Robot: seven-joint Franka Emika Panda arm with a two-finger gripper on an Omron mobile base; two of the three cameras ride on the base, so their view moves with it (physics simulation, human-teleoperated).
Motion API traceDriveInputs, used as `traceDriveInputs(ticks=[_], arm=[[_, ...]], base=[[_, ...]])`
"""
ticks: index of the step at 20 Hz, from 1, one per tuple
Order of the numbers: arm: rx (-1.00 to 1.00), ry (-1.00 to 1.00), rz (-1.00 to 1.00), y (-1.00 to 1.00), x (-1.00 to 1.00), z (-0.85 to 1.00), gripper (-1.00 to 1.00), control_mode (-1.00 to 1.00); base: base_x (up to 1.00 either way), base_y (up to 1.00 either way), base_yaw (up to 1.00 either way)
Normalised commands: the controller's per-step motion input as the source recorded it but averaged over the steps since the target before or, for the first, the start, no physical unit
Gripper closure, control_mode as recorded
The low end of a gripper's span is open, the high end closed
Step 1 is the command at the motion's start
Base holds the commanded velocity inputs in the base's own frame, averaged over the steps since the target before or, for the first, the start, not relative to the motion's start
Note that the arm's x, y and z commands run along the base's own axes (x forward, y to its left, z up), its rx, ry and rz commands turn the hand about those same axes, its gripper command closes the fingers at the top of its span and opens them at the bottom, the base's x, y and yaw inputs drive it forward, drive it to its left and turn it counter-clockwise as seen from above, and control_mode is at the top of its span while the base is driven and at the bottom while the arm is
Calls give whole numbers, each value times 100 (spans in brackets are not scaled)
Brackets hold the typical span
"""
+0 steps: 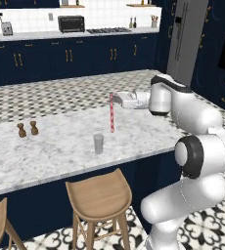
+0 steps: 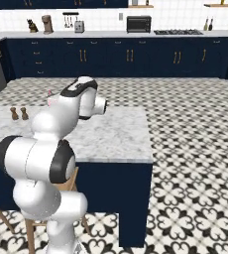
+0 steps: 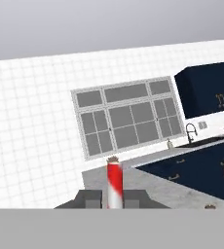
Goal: Take a straw from the drawer in front and place it inside the glass cup on the dining counter.
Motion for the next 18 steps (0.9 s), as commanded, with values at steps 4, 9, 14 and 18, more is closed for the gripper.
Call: traceDriveInputs(ticks=[4,9,14,18], arm=[[-1,-21,21,45,8,-38,100,-100],[0,-14,16,41,11,-22,100,-100],[0,-15,14,25,11,-16,100,-100],[0,-18,10,0,0,-3,100,-100]], base=[[0,0,0],[0,0,0],[0,0,0],[0,0,0]])
